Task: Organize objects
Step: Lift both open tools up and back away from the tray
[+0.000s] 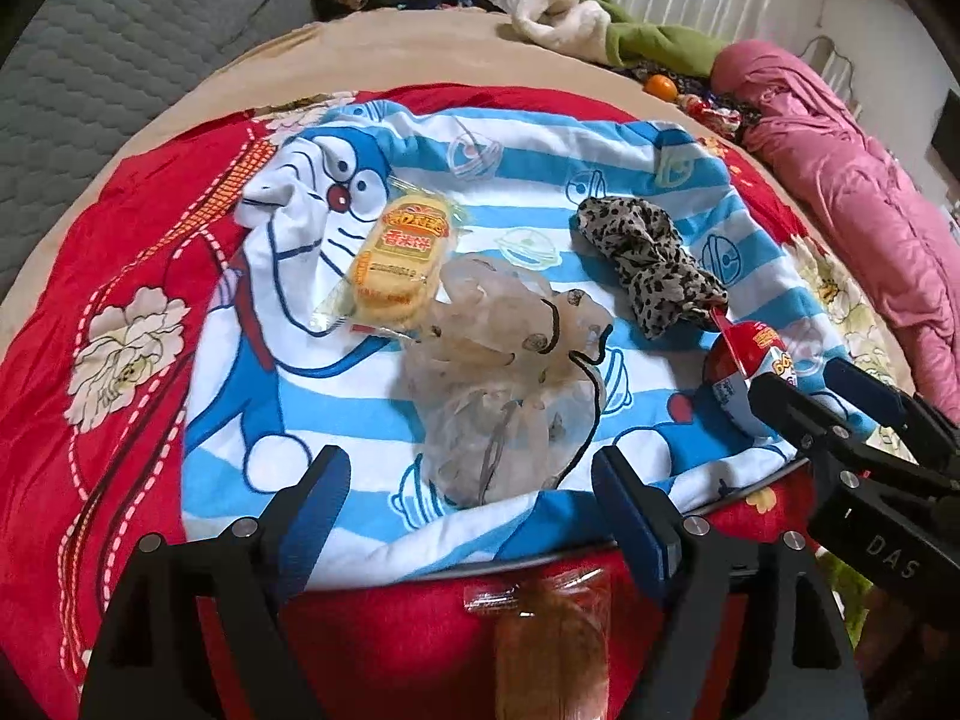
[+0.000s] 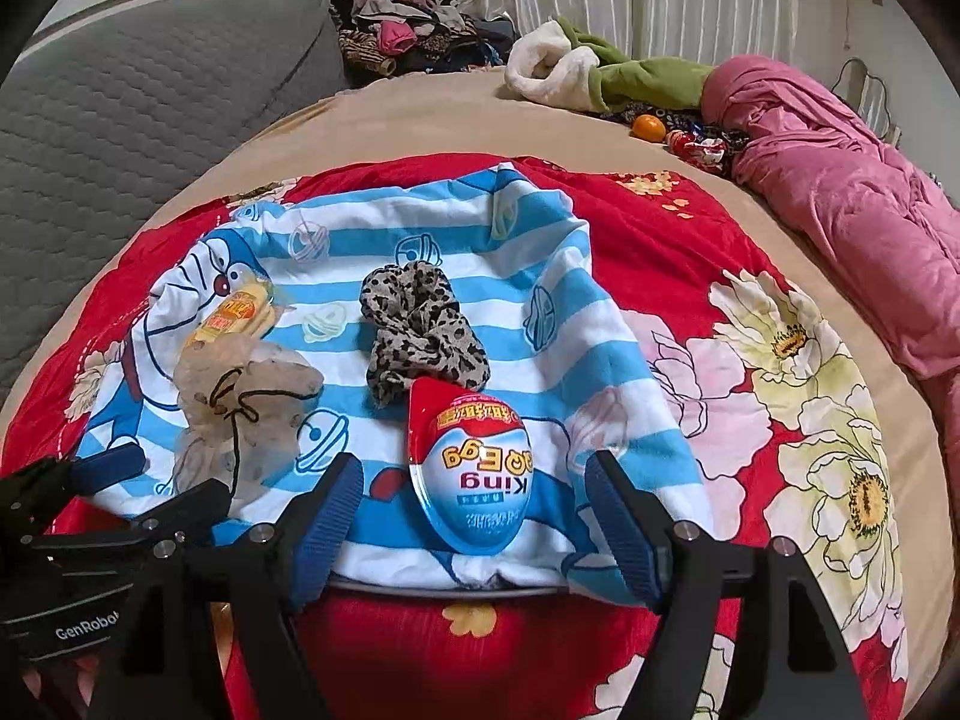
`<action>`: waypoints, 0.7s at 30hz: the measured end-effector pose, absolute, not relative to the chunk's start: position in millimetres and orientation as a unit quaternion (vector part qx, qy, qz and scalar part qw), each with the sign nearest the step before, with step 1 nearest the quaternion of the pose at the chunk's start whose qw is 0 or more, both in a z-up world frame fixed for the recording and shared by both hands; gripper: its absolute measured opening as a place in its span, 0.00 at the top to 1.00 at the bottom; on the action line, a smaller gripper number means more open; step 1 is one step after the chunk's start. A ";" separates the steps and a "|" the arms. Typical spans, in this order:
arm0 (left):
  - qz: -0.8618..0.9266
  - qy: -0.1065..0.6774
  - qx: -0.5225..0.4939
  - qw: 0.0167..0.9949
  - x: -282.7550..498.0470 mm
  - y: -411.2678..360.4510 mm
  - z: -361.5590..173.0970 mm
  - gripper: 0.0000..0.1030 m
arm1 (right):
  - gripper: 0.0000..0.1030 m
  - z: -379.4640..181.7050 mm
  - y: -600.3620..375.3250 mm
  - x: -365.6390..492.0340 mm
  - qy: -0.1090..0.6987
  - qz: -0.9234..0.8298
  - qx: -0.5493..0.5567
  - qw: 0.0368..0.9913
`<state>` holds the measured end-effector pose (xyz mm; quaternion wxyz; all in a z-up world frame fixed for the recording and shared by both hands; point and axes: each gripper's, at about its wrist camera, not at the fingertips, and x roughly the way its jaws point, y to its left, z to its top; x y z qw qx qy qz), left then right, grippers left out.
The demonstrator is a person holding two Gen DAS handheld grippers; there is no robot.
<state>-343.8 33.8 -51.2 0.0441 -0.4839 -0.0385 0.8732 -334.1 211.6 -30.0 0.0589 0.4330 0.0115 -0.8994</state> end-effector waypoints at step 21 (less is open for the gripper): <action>0.888 -0.063 -0.454 0.032 -288.2 18.3 -11.8 0.01 | 0.04 4.6 207.6 -282.9 0.027 -0.909 0.411 0.065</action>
